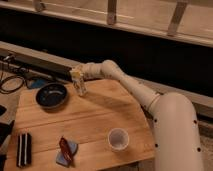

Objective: Stand the bottle upright

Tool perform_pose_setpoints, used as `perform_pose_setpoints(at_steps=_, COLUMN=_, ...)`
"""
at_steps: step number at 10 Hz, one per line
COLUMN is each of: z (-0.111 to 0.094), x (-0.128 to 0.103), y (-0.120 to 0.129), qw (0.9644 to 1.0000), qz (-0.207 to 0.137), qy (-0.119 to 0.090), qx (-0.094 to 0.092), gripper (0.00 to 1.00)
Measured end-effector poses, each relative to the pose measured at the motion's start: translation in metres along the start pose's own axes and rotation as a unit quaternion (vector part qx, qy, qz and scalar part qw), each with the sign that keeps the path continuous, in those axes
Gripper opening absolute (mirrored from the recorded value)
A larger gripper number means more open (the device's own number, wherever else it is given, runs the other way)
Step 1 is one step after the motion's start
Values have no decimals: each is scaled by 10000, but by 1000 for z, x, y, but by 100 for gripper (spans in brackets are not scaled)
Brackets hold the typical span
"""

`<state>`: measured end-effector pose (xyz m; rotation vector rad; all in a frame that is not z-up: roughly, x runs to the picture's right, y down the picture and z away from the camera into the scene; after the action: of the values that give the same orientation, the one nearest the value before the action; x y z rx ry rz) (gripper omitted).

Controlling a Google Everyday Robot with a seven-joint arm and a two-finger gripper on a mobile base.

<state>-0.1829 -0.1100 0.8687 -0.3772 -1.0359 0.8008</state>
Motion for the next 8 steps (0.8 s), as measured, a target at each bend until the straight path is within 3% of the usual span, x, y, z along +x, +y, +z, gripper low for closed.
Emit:
perform_pose_setpoints(at_steps=1, z=0, x=3, y=0, qw=10000, qz=15, qy=-23, qx=24, gripper=70)
perform_pose_setpoints(at_steps=3, z=1, x=6, y=1, qw=10000, qz=36, qy=-42, qx=49, gripper=80)
perform_pose_setpoints(at_steps=8, z=3, x=3, y=1, qw=10000, qz=48, qy=-13, qx=65, gripper=80)
